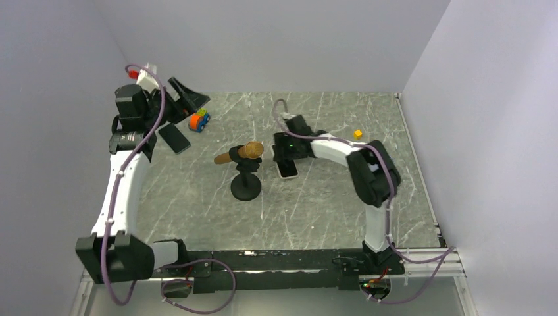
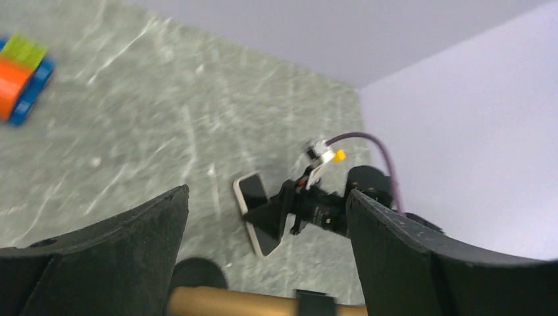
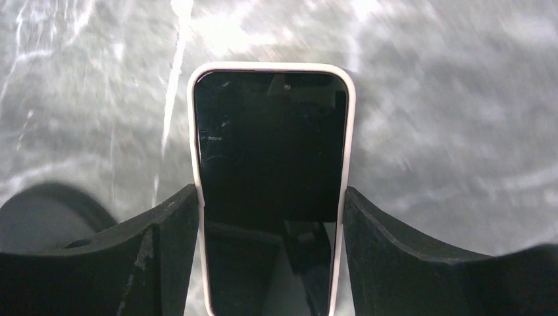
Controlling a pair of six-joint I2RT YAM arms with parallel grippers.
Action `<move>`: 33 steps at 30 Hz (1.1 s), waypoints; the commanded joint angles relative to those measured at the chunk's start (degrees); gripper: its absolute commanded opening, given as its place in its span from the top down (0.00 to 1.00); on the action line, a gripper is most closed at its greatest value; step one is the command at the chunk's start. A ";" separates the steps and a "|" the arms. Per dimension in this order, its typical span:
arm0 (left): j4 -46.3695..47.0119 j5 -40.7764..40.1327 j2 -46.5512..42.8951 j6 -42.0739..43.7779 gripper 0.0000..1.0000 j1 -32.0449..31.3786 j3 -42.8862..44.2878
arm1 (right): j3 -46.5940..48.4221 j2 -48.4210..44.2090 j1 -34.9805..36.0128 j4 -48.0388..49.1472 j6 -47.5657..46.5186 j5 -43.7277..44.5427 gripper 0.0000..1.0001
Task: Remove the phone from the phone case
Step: Pick up the phone at the center of the board, then adjust the phone.
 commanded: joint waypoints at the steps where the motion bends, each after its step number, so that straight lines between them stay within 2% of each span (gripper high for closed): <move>1: -3.92 -5.32 -6.13 2.12 0.07 -9.71 10.90 | -15.13 -17.31 -8.12 16.28 12.32 -12.14 1.00; 8: -8.34 -15.10 -3.68 8.28 0.11 -37.16 17.70 | -29.20 -35.52 -19.61 29.15 28.03 -22.78 1.00; 13: -12.40 -31.21 2.28 19.86 0.17 -55.74 22.75 | -33.81 -48.67 -21.45 31.04 37.61 -23.69 1.00; 16: -11.84 -40.85 5.12 25.73 0.20 -62.57 23.15 | -34.27 -55.35 -21.41 31.29 43.62 -22.87 1.00; 19: -10.85 -46.56 6.63 29.95 0.20 -66.10 24.10 | -33.53 -58.88 -20.46 31.68 48.79 -22.61 1.00; 25: -10.64 -51.37 8.16 30.26 0.19 -66.92 25.19 | -30.06 -61.94 -15.64 29.60 52.50 -17.65 1.00; 33: -9.93 -55.31 8.12 30.37 0.39 -66.99 23.59 | -28.01 -62.29 -5.44 29.79 54.16 -5.75 1.00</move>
